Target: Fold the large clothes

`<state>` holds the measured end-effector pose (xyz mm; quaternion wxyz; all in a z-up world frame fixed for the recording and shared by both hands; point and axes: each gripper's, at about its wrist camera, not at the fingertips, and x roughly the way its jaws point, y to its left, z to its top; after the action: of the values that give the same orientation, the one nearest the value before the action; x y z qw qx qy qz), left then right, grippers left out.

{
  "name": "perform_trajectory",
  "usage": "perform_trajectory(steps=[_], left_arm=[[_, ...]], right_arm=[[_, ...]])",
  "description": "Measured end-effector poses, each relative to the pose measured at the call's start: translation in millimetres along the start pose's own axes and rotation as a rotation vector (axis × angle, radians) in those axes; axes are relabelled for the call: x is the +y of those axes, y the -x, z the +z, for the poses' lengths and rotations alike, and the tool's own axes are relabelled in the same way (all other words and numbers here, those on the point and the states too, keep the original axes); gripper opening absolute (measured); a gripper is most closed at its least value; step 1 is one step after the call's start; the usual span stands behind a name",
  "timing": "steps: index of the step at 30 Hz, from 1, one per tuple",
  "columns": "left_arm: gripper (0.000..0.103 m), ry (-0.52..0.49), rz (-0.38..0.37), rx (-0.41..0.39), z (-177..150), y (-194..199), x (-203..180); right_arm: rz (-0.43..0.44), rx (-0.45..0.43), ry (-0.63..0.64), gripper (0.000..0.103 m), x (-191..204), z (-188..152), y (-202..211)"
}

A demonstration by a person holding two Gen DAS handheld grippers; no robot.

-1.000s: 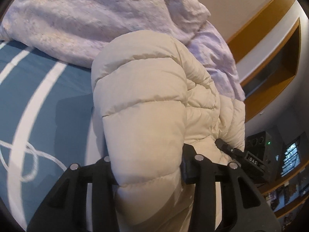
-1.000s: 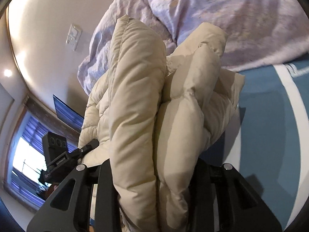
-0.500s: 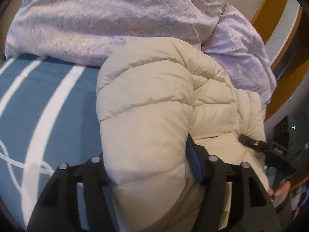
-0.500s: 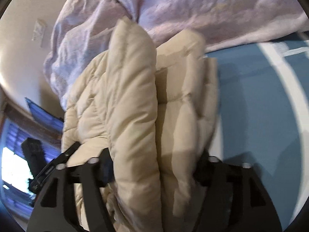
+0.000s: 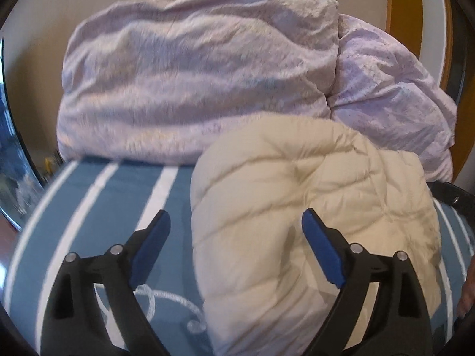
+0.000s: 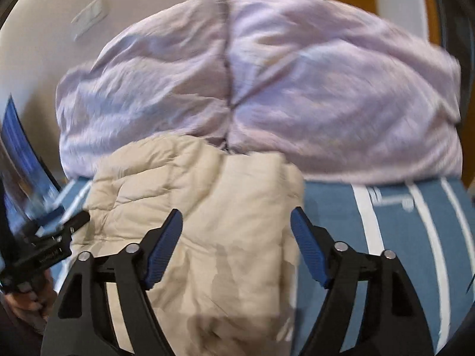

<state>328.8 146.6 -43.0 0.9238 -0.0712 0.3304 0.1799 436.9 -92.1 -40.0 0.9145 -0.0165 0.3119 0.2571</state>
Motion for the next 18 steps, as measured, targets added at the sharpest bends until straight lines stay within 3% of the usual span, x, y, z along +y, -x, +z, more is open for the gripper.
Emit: perform_trajectory(steps=[7, 12, 18], left_arm=[[0.09, -0.02, 0.037, -0.002, 21, -21, -30], [0.091, -0.064, 0.045, 0.041, 2, -52, -39], [0.097, -0.037, 0.023, 0.046, -8, -65, -34]], right_arm=[[-0.102, 0.009, 0.076, 0.069, 26, 2, -45], [-0.149, 0.039, 0.073, 0.069, 20, -15, -68], [-0.159, 0.055, 0.056, 0.069, 15, -23, -80]])
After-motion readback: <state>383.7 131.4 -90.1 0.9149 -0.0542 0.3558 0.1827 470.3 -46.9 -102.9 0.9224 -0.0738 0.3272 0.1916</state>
